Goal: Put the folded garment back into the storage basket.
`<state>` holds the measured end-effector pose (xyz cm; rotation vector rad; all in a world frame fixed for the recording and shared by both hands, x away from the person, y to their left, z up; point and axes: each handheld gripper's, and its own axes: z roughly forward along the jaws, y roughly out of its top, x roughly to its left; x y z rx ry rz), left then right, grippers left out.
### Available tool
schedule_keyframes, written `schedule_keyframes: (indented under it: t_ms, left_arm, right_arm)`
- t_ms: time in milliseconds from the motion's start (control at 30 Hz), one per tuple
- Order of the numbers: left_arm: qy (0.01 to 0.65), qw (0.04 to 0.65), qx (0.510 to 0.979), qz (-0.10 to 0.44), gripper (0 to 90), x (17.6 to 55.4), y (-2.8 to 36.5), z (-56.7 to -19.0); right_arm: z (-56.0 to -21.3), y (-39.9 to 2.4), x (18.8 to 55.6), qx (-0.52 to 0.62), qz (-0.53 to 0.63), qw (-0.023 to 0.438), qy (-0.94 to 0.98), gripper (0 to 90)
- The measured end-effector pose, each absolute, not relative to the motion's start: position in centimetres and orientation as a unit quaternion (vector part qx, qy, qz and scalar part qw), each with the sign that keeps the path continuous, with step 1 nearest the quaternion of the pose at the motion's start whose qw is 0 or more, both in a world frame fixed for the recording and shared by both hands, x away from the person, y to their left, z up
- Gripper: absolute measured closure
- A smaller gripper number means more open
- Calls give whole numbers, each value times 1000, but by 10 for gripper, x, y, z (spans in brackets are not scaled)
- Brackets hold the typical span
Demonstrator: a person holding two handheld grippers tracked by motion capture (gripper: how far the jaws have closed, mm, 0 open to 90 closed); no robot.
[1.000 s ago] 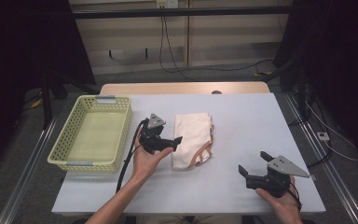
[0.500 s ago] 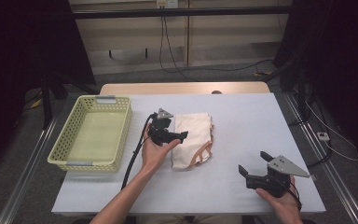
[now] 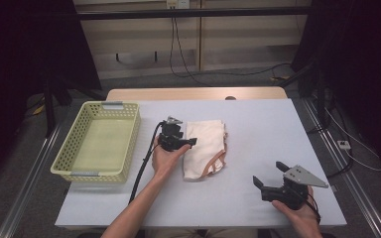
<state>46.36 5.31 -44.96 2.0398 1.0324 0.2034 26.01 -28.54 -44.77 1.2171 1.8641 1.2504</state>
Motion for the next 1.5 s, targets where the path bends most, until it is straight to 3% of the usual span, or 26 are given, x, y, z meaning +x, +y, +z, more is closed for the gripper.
schedule_keyframes:
  t_ms: [67, 433, 600, 733, 800, 1500]
  left_arm:
    - [410, 398, 814, 100, 398, 462, 50, -451]
    - [410, 382, 822, 98, 582, 459, 40, -460]
    - [407, 387, 825, 61, 755, 460, 43, -459]
    - [412, 389, 822, 55, 787, 462, 44, -460]
    - [417, 396, 817, 47, 848, 462, 43, -461]
    - [408, 409, 814, 65, 869, 459, 44, -448]
  right_arm:
    - [-448, -285, 260, 456, 469, 290, 699, 47]
    - [-449, -284, 260, 453, 465, 285, 705, 53]
    - [-448, -284, 261, 451, 465, 283, 707, 51]
    - [-449, -284, 261, 451, 465, 284, 707, 52]
    - [-449, -284, 261, 452, 466, 284, 706, 52]
    - [-448, -285, 261, 454, 465, 286, 704, 52]
